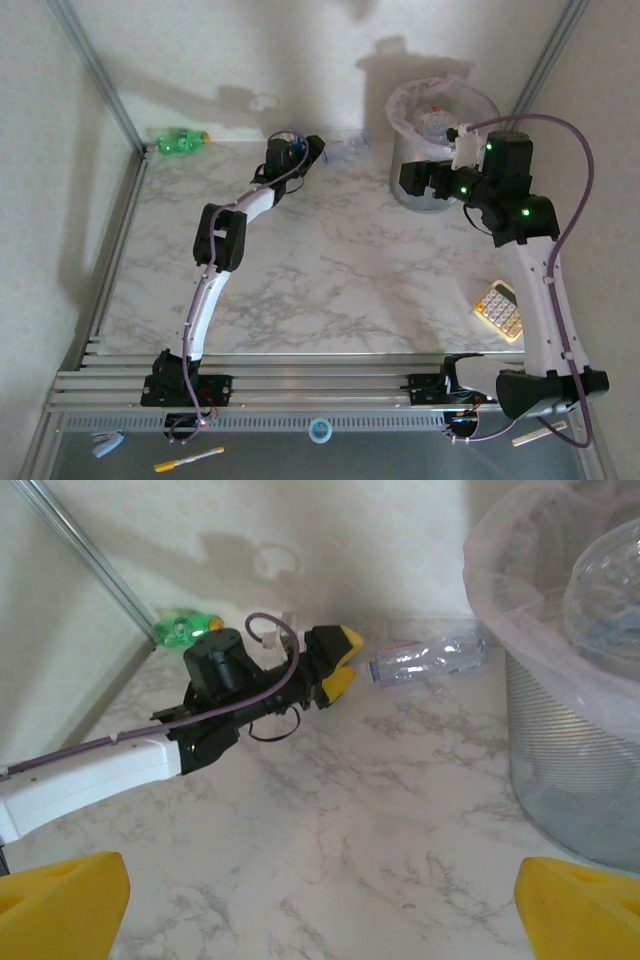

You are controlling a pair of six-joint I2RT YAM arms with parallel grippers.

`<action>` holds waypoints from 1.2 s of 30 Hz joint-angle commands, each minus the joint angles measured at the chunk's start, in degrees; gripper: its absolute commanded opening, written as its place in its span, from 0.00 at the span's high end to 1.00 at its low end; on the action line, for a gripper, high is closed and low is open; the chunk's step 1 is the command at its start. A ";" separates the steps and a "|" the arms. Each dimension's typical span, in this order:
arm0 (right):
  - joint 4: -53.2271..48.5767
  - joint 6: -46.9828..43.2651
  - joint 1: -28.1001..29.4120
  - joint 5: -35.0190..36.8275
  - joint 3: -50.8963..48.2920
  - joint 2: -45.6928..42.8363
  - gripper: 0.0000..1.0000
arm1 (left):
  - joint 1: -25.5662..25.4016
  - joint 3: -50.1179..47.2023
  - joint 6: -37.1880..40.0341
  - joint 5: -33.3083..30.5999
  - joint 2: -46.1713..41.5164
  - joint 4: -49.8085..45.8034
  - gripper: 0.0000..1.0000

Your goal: Throw the plastic bottles in the bin

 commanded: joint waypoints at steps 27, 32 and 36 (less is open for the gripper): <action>20.00 18.11 8.96 0.33 -9.79 12.14 0.06 | -3.02 5.62 1.04 -0.59 6.30 -6.30 0.54; 29.22 27.54 10.82 7.77 -13.77 16.17 0.15 | -2.68 0.39 0.92 0.15 3.75 -3.52 0.67; 38.67 31.95 13.09 14.97 -15.51 21.69 0.28 | -2.28 -4.62 0.19 0.59 1.56 0.18 0.74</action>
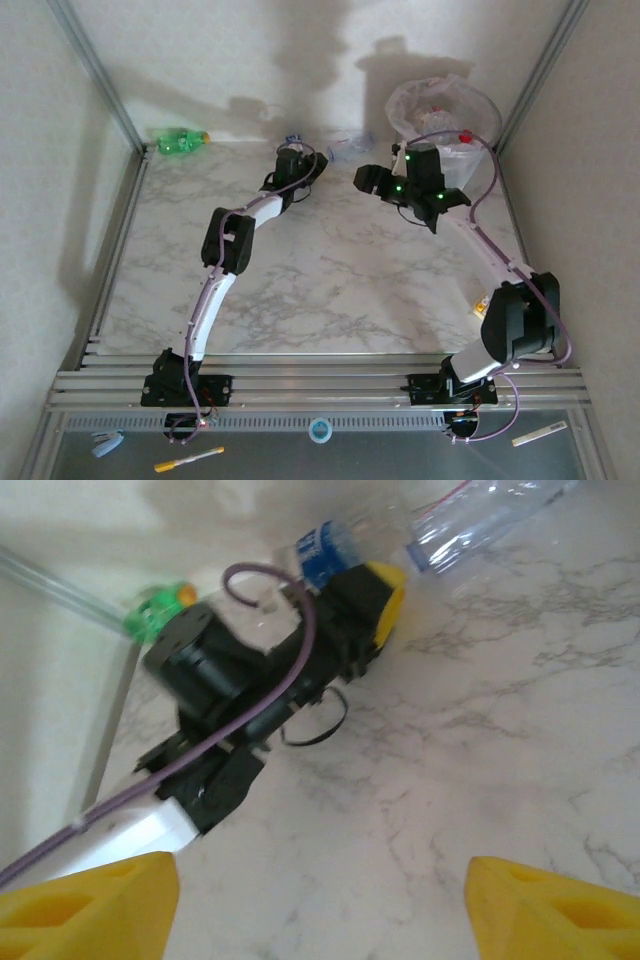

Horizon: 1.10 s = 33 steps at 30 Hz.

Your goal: Throw the plastic bottles in the bin

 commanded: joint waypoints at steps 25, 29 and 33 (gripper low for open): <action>10.54 5.29 5.70 29.46 42.69 51.08 0.27 | 1.95 -41.70 2.52 6.76 -29.10 16.16 0.46; 6.81 8.15 5.67 29.48 51.33 56.04 0.24 | 2.89 -45.16 2.99 7.06 -32.57 16.52 0.45; -1.15 11.45 5.54 29.92 63.12 61.99 0.21 | 3.55 -46.90 5.23 6.95 -36.39 13.37 0.44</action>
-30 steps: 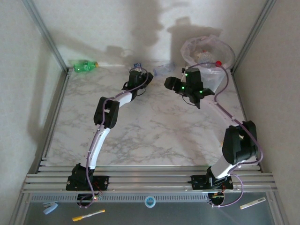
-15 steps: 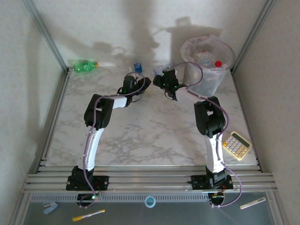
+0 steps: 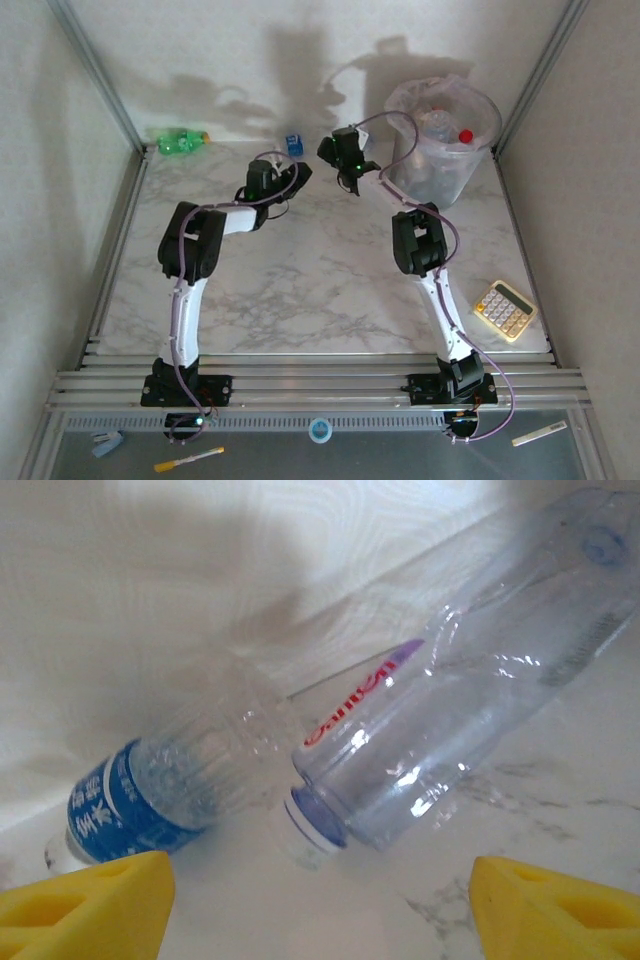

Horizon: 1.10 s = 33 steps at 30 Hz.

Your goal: Throw the plastic bottles in the bin

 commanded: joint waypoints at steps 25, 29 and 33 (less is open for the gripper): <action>-4.45 22.88 -4.54 1.73 19.93 17.47 0.13 | 0.80 -6.64 10.63 0.17 -20.88 -14.70 0.39; -4.28 24.83 -5.46 -0.93 26.75 22.67 0.17 | 0.80 -8.09 11.15 -0.35 -23.25 -16.34 0.38; -1.69 25.97 -6.08 -3.01 26.50 24.24 0.24 | 0.88 -9.75 12.01 -1.22 -25.10 -19.31 0.38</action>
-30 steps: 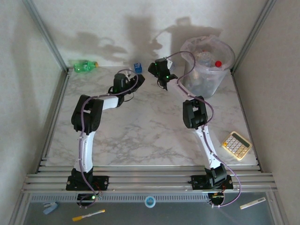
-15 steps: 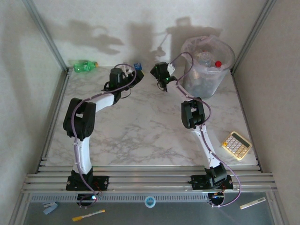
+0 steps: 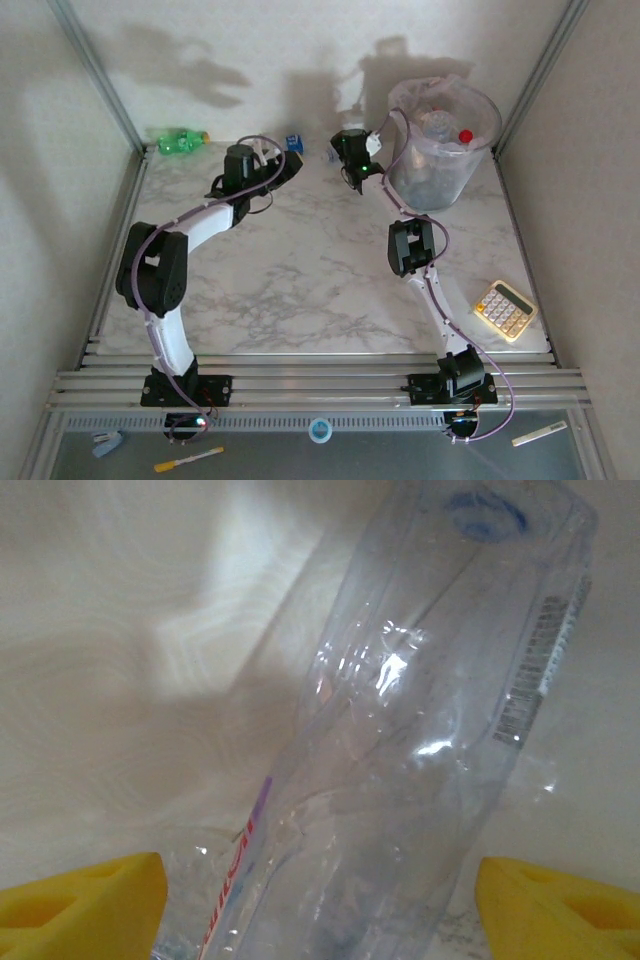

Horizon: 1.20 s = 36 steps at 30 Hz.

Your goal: Throw the plastic bottles in the bin

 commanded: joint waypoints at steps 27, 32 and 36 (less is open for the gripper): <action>-5.11 -6.79 3.81 -15.64 -4.17 -0.87 0.54 | 3.22 -0.52 6.30 -12.37 -3.41 -11.12 0.32; -6.09 -11.44 5.74 -19.10 -10.62 -5.96 0.55 | 5.00 8.57 9.30 -14.81 5.38 -15.40 0.32; -9.94 -16.42 6.96 -20.87 -13.43 -9.15 0.56 | 5.66 16.16 11.28 -14.91 12.85 -18.32 0.32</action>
